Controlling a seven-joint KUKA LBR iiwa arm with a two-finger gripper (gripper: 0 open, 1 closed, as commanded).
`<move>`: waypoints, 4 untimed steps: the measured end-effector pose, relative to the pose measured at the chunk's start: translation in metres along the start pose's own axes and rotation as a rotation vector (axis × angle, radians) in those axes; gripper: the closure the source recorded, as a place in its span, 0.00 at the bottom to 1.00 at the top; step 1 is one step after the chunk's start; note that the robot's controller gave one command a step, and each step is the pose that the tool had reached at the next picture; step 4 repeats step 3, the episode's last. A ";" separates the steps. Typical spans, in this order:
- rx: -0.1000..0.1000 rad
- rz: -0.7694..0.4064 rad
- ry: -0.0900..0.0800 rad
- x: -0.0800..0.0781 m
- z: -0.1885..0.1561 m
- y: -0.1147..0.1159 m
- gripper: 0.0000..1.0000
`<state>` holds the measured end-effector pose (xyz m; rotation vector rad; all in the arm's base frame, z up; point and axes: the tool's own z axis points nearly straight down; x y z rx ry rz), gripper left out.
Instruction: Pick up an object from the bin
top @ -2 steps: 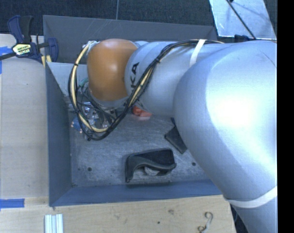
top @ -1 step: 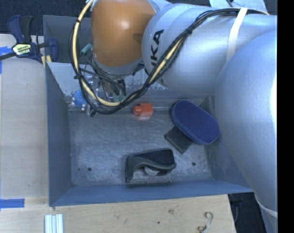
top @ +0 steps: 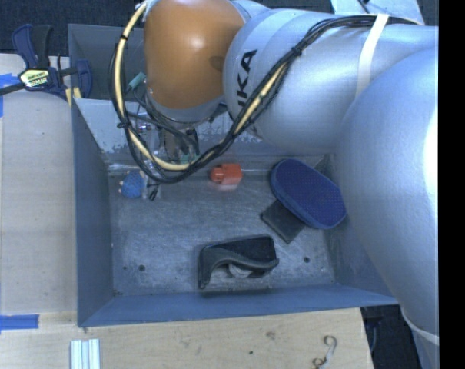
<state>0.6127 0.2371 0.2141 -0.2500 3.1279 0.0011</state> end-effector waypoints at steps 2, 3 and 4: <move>-0.001 -0.153 0.000 -0.010 0.135 -0.034 1.00; -0.001 -0.210 -0.008 0.007 0.002 -0.029 1.00; -0.001 -0.210 -0.008 0.007 0.002 -0.029 1.00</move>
Offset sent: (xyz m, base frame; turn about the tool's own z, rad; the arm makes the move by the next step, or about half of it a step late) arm 0.0143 -0.0319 -0.1357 -0.1547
